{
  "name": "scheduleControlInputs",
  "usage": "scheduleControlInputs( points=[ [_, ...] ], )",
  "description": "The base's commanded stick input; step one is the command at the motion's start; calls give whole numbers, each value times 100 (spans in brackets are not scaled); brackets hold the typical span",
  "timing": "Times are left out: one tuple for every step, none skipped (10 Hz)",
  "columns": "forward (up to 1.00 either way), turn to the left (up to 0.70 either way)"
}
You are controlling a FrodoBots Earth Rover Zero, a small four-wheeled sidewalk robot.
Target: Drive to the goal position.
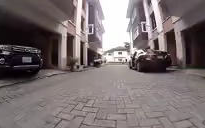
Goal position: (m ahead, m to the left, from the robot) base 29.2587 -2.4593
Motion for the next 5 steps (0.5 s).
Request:
scheduleControlInputs(
  points=[
    [70, 0],
    [70, 0],
    [70, 0],
    [70, 0],
    [70, 0]
  ],
)
